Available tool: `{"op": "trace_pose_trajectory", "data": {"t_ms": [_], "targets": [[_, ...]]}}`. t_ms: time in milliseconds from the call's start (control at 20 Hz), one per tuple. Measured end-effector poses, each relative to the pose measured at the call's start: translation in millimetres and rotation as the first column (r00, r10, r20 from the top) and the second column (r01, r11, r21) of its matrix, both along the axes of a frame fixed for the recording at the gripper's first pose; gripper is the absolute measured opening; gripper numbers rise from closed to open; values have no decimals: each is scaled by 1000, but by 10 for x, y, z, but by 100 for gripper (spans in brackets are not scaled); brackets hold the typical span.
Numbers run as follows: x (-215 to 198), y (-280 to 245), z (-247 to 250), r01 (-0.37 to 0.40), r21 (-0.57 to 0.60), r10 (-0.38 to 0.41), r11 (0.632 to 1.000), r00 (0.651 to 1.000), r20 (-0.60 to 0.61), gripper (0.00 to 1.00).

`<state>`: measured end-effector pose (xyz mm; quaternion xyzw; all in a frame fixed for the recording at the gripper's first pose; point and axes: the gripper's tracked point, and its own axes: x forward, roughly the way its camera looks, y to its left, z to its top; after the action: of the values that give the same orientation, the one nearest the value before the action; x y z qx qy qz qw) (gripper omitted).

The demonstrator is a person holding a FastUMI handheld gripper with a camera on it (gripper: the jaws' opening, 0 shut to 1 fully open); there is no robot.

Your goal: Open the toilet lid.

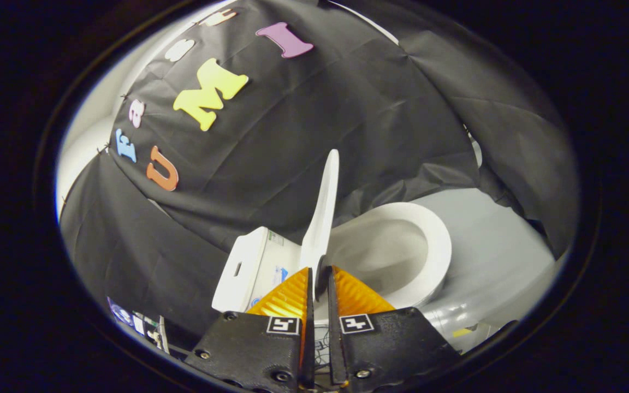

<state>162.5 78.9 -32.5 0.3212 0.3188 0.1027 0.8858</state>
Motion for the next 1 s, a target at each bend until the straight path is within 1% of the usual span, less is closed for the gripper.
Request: {"op": "trace_pose_trajectory", "data": {"t_ms": [350, 600, 750, 1000], "targets": [[-11, 278, 231, -12, -60, 12, 998, 1000, 9, 14], [2, 479, 378, -23, -149, 25, 989, 1000, 11, 14], [-15, 638, 500, -38, -173, 43, 984, 999, 22, 14], [1, 796, 577, -44, -281, 50, 959, 999, 13, 14]]}}
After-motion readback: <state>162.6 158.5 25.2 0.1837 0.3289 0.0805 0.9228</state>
